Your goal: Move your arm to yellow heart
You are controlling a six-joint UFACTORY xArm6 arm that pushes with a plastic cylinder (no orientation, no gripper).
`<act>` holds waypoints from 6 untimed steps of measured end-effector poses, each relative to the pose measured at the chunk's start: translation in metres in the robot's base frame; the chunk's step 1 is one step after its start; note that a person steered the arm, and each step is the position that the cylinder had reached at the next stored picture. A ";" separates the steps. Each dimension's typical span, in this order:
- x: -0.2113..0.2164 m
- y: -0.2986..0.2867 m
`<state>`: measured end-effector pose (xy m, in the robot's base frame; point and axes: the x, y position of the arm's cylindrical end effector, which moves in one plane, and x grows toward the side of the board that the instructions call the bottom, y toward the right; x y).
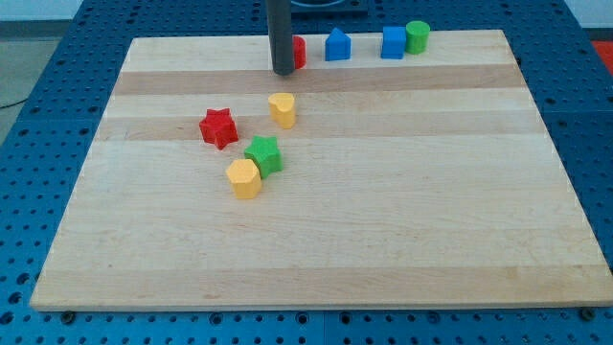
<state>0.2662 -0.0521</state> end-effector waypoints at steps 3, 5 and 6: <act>-0.006 0.000; 0.062 0.076; 0.110 0.083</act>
